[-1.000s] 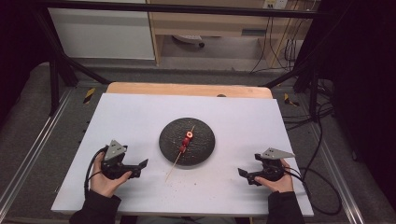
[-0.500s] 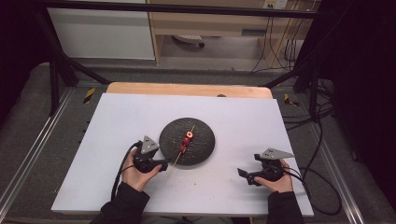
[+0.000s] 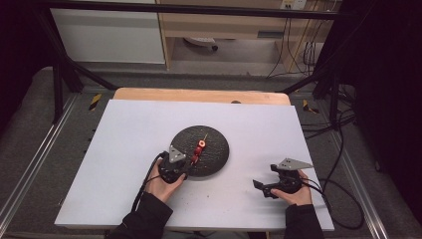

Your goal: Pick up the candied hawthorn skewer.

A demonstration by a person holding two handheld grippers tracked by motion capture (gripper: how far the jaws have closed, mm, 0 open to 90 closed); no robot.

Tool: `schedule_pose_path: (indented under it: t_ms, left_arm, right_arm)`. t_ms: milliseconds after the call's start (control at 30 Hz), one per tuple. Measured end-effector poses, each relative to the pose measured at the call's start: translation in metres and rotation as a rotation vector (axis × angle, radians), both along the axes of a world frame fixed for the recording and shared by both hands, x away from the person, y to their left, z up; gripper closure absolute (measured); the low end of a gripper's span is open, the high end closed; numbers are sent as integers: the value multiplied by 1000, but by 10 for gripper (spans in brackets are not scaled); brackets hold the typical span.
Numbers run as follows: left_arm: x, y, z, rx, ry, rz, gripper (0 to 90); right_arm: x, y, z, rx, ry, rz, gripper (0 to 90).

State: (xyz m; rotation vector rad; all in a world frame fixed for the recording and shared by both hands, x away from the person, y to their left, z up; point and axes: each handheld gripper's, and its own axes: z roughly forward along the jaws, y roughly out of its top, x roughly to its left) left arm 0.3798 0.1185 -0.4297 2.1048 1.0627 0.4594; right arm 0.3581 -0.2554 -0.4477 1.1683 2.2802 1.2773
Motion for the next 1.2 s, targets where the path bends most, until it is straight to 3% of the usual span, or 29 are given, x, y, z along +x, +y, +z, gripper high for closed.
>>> schedule_pose_path:
  t_ms: [167,433,600,833,1200]
  left_arm:
    - [0,-8,-3,2,2,-10,730]
    - [-1,-14,-6,23,8,10,867]
    - [-1,-14,-7,19,2,21,882]
    - [-2,-9,-7,-13,-11,26,884]
    - [-13,8,8,-76,-80,10,885]
  right_arm:
    - [0,0,0,3,5,-2,38]
    - [0,1,1,0,-1,5,39]
    - [-1,2,0,3,7,4,39]
    - [0,3,-1,-3,5,7,41]
    - [-1,3,-1,1,3,8,41]
